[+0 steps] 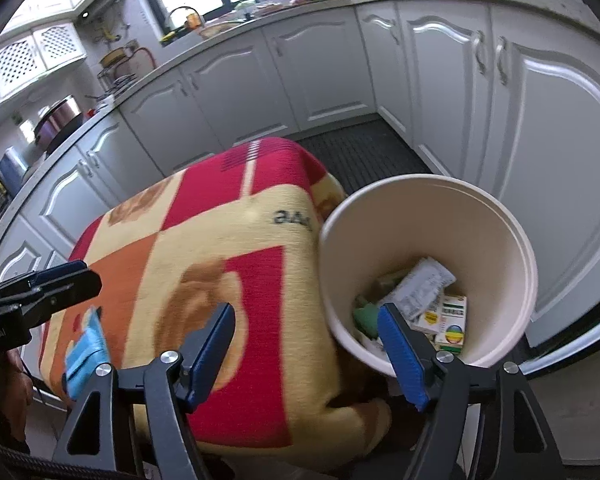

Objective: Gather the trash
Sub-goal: 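Move the open left tool back over the table to the blue packet, then close the left tool on the blue packet and lift it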

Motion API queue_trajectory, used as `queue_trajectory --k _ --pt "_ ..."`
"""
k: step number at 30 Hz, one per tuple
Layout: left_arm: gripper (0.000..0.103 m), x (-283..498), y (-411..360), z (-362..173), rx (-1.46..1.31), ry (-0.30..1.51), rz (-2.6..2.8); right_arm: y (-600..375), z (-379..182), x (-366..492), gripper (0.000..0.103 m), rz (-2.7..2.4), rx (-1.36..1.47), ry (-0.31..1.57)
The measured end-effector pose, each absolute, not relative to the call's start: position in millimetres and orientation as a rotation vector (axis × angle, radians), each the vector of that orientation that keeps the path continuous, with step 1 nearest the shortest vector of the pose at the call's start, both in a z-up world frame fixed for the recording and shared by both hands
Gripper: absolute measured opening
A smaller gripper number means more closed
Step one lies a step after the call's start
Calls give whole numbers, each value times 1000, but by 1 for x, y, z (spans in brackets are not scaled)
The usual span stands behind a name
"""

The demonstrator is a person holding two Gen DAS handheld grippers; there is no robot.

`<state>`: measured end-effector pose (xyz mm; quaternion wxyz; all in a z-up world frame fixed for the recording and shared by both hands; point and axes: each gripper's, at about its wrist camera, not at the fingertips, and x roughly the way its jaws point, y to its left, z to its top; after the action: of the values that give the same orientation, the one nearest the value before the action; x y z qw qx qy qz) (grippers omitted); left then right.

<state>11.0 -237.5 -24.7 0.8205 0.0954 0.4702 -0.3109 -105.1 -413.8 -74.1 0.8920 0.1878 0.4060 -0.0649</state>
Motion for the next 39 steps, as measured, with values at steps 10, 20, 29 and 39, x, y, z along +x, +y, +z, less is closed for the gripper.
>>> queue_trajectory --k 10,20,29,39 --pt "70 -3 -159 -26 178 1084 -742 -380 -76 -90 73 -56 354 872" --pt "72 -29 -152 -92 392 1073 -618 -359 -79 -79 73 -16 335 891" --pt "44 31 -129 -94 171 1146 -564 -351 -77 -80 73 -4 324 890" --pt "39 38 -102 -77 97 1116 -488 -358 -76 -90 73 -21 332 890"
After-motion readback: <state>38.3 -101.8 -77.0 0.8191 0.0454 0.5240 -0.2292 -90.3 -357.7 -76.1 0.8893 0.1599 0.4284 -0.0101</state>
